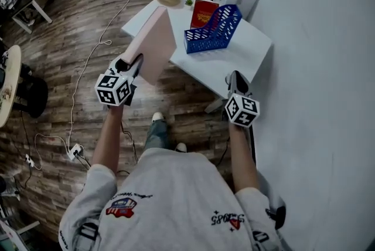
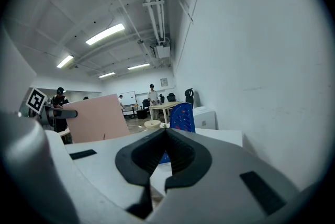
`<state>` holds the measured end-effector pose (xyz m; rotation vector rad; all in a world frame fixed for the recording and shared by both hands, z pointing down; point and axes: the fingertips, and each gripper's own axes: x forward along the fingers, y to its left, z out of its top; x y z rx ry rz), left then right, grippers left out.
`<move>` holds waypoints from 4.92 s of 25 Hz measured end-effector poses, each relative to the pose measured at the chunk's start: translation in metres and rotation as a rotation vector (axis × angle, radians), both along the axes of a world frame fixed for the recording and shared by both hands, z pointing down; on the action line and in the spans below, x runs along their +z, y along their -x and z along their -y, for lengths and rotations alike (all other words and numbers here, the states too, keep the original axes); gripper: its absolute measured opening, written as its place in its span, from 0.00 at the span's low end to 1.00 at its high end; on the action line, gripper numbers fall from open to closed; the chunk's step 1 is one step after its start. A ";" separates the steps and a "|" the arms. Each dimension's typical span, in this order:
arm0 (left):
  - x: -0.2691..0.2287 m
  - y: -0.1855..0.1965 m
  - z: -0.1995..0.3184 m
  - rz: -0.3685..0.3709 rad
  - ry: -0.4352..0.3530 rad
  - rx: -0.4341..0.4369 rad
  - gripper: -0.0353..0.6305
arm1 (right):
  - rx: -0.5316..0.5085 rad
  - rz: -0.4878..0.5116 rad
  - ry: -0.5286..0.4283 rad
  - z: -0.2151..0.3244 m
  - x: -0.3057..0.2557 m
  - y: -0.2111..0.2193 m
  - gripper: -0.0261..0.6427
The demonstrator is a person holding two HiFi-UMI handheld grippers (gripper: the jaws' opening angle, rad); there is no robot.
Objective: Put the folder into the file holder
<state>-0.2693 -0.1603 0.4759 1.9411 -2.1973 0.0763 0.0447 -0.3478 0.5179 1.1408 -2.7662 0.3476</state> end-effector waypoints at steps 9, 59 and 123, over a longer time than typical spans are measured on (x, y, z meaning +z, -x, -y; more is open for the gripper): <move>-0.028 0.057 0.065 -0.002 -0.055 0.075 0.29 | 0.090 0.002 -0.001 0.041 -0.005 0.029 0.04; -0.076 0.021 0.330 -0.017 -0.179 0.820 0.29 | 0.582 -0.048 0.016 0.094 0.004 0.027 0.04; 0.078 0.090 0.277 -0.026 0.119 0.668 0.31 | 0.356 -0.090 0.028 0.116 0.024 0.114 0.04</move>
